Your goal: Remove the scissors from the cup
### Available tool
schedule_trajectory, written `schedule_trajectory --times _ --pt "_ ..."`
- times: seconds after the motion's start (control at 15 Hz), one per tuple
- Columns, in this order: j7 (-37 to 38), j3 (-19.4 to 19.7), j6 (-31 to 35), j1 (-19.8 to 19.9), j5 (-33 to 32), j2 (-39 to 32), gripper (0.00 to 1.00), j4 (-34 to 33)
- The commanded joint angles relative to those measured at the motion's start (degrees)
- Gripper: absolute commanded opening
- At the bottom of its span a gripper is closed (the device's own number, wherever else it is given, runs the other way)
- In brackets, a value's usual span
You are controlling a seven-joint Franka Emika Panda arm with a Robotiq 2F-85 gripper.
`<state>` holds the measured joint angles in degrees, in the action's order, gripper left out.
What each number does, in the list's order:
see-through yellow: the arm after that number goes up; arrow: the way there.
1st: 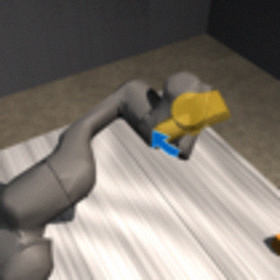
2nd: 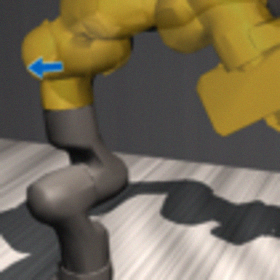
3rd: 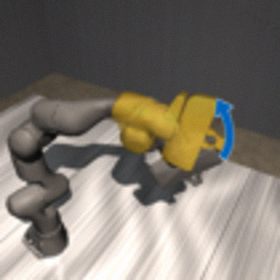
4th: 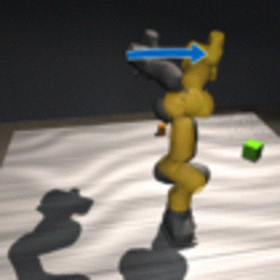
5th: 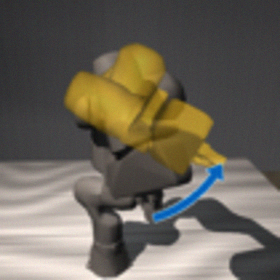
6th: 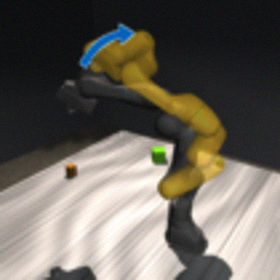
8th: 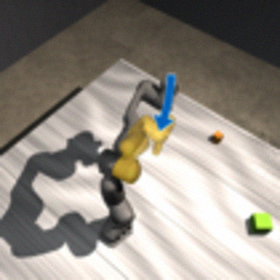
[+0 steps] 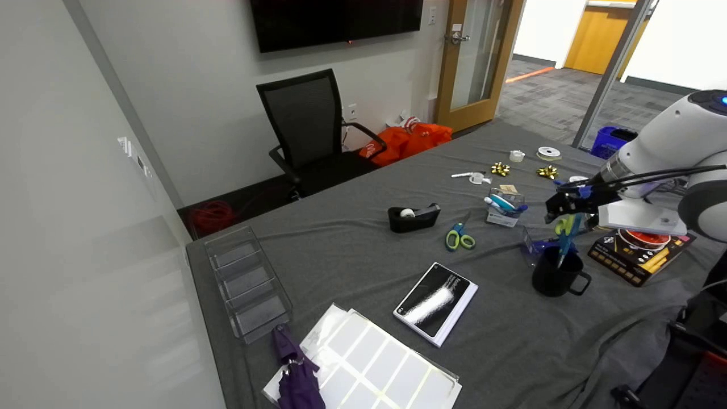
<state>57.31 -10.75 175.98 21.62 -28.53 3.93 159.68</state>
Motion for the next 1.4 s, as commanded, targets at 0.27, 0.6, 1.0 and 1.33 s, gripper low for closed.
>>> schedule_trajectory --times 0.27,0.6,1.0,1.33 --pt "-0.7 0.6 4.7 0.5 0.0 -6.6 1.00 0.0" --pt "-0.3 1.1 5.5 0.6 -0.7 -7.5 1.00 0.0" --pt "0.4 2.9 4.8 0.4 -2.3 -7.1 1.00 -0.4" --pt "1.1 4.4 4.7 0.0 -3.9 -7.3 1.00 -0.8"
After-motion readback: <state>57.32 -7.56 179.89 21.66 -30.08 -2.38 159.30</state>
